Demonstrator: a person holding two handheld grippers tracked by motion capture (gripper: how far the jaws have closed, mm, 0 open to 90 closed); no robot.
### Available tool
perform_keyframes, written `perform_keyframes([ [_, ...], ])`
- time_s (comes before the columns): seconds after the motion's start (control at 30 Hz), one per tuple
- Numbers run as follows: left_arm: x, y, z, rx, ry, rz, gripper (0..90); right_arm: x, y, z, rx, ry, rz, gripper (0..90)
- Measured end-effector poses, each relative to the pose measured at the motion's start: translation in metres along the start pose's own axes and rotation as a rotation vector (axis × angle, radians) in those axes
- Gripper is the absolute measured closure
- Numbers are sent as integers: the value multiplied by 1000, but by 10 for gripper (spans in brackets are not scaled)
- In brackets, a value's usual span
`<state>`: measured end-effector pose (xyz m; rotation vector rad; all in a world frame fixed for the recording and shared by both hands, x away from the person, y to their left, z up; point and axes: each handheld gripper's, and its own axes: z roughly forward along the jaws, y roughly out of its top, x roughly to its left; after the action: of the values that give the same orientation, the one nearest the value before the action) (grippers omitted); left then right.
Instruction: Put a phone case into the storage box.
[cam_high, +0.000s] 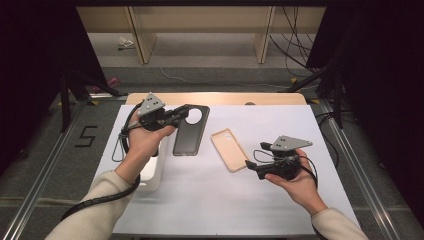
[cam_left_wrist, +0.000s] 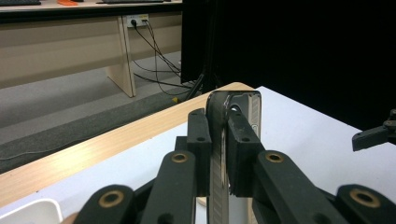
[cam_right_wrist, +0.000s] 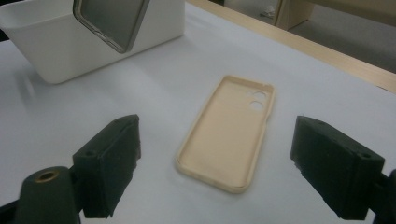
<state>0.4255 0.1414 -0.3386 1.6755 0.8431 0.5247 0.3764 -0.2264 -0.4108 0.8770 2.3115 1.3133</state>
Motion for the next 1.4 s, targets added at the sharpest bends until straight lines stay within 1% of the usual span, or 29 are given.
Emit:
perform_keyframes([
  [0.2, 6, 2, -4, -8, 5, 6, 813, -4, -3, -4, -6, -14, 10, 167],
  [0.33, 14, 3, -8, -20, 10, 8, 813, -5, -5, -7, -7, -23, 12, 166],
  [0.43, 18, 3, -10, -20, 11, 8, 813, -6, -5, -8, -9, -27, 17, 165],
  [0.5, 23, 4, -12, -21, 18, 13, 813, -7, -7, -10, -7, -34, 22, 164],
  [0.53, 23, 4, -12, -21, 18, 13, 813, -8, -7, -10, -9, -33, 24, 164],
  [0.57, 27, 4, -14, -22, 24, 11, 813, -8, -8, -11, -9, -33, 25, 164],
  [0.67, 31, 4, -16, -23, 28, 11, 813, -9, -9, -12, -9, -39, 29, 164],
  [0.7, 34, 5, -17, -25, 33, 10, 813, -10, -9, -12, -9, -39, 31, 164],
  [0.77, 37, 6, -18, -26, 35, 3, 813, -10, -9, -13, -7, -40, 33, 164],
  [0.8, 41, 7, -20, -32, 37, -4, 813, -11, -10, -13, -8, -42, 33, 164],
  [0.83, 41, 7, -20, -32, 37, -4, 813, -11, -10, -13, -8, -42, 33, 164],
  [1.1, 54, 12, -26, -43, 57, -1, 813, -12, -11, -14, -9, -44, 42, 164],
  [1.4, 64, 14, -29, -44, 69, 3, 813, -14, -13, -17, -12, -49, 50, 164],
])
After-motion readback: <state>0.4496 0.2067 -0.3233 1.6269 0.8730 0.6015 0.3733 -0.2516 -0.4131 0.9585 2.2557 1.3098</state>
